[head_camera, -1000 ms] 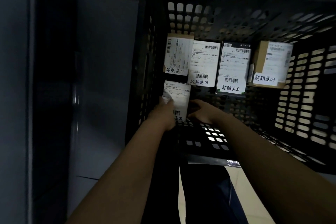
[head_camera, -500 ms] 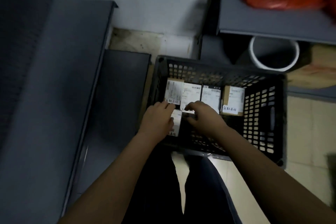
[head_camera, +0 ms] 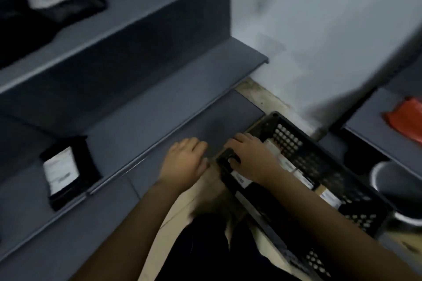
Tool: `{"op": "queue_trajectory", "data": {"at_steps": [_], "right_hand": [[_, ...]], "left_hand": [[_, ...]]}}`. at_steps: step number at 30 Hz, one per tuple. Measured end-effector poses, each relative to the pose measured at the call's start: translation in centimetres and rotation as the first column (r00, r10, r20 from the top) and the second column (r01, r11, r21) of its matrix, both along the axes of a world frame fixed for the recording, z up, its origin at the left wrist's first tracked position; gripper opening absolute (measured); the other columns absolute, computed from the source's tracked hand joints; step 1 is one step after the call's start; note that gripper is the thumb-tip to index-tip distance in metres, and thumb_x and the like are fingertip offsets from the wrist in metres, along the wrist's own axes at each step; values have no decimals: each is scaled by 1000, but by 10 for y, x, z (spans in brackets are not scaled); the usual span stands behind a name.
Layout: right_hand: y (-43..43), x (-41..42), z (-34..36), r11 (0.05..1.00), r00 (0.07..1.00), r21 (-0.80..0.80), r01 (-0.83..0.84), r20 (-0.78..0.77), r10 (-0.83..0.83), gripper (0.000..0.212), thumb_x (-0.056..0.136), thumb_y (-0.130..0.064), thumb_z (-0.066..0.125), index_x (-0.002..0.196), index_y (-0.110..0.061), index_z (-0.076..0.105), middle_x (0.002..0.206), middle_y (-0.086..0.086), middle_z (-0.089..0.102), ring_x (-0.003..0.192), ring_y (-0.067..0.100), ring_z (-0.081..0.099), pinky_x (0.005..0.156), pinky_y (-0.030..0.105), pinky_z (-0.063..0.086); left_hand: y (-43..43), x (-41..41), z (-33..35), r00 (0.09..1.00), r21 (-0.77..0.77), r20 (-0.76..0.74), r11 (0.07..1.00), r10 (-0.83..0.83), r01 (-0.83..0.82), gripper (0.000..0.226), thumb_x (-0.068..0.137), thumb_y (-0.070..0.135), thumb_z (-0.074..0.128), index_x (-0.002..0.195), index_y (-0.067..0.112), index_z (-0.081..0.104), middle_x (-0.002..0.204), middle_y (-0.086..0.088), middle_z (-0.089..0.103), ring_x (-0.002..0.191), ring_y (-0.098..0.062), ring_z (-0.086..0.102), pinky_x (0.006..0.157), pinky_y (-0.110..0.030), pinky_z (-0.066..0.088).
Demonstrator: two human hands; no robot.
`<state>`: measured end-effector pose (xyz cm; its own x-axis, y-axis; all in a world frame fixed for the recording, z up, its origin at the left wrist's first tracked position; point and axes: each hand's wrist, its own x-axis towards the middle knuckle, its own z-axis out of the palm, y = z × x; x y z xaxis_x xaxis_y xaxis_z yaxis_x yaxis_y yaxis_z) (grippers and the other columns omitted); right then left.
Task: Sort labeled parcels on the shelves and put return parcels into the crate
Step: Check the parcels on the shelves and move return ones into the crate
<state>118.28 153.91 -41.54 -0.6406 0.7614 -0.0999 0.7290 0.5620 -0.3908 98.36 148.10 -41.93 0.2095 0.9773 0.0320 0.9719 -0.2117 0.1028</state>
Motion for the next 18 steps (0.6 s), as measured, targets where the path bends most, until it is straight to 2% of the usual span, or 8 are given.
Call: {"op": "queue_trajectory", "data": {"at_steps": [3,7,13,18], "right_hand": [[-18,-49,23,982,983,56,-179,-42,181,32,89,-21,59,120,-15,59,118,7,56,112,28,50,94,39,42],[-61,-130,55,916,915,120,-383,-87,394,34,92,-24,59,125,-17,57,123,3,54,119,24,47,100,38,39],[-171,-244,81,730,727,140,-669,-85,682,35,94,-26,56,129,-21,55,127,-2,51,122,20,43,104,31,33],[-290,-330,98,541,535,180,-821,-85,840,35,95,-28,55,129,-23,53,128,-6,49,122,17,41,103,28,30]], "left_hand": [[-58,-39,25,982,26,-33,983,184,-183,36,81,38,43,97,14,64,90,-6,62,80,-28,61,66,-35,49],[-148,-93,54,898,124,-53,895,437,-428,38,81,39,43,99,14,64,90,-5,61,80,-28,60,68,-35,48],[-306,-152,79,685,214,-17,672,728,-709,39,83,40,45,108,16,64,96,-4,61,86,-28,59,70,-35,46],[-446,-187,96,490,268,2,472,872,-840,38,84,41,45,108,18,62,94,-1,61,84,-26,59,67,-35,45]]}}
